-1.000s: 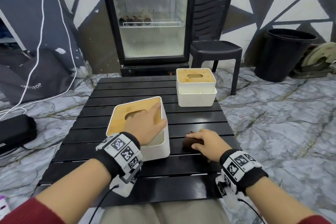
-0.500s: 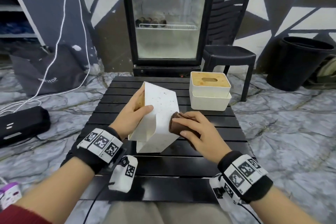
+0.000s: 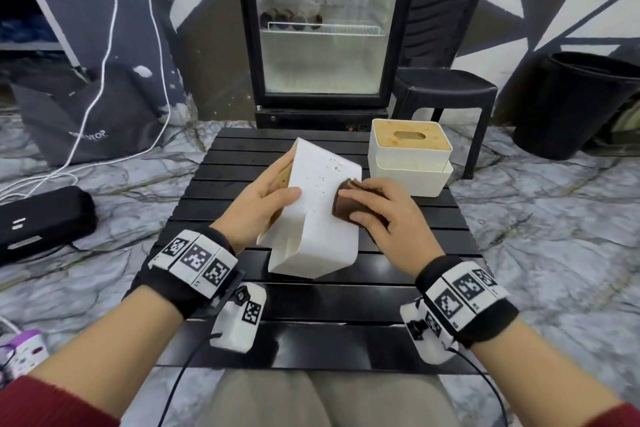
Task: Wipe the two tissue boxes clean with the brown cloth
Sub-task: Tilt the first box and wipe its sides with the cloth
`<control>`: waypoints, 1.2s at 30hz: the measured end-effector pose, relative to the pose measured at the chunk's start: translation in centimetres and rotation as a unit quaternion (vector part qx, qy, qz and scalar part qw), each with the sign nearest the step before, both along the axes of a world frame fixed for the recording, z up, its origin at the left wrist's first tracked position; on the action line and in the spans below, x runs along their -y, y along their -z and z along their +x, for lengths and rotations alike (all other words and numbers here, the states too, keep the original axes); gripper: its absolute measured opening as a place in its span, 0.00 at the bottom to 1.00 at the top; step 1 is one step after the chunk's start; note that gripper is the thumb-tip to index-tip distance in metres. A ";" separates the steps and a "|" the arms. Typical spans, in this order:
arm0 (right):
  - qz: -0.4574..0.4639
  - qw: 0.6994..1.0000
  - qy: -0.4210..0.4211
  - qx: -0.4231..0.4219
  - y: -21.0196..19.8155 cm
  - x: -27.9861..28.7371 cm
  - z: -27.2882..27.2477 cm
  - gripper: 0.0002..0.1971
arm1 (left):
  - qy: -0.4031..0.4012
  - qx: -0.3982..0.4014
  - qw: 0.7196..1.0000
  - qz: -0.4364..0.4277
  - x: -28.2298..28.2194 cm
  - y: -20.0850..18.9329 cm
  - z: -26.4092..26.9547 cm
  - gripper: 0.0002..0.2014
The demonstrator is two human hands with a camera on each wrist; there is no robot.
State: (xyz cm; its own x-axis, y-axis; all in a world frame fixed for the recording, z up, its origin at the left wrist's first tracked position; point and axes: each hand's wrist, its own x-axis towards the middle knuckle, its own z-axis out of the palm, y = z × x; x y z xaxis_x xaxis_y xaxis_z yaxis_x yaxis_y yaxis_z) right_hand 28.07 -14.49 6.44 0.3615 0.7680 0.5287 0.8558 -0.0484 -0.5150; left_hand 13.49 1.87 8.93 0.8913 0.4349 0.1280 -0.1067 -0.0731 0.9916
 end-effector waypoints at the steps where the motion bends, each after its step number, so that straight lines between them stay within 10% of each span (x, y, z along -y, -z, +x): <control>1: 0.006 1.000 0.006 0.004 0.0 -0.3 0.3 0.17 | 0.005 0.001 1.000 -0.001 -0.1 0.1 0.0 0.30; 23: -0.015 0.996 0.075 -0.047 -3.3 -2.1 4.2 0.15 | 0.075 -0.016 0.995 0.061 0.0 0.9 -0.7 0.35; 36: 0.011 0.997 -0.046 0.056 -0.2 1.0 -3.7 0.16 | 0.011 0.008 1.000 0.025 -1.1 0.9 -0.5 0.29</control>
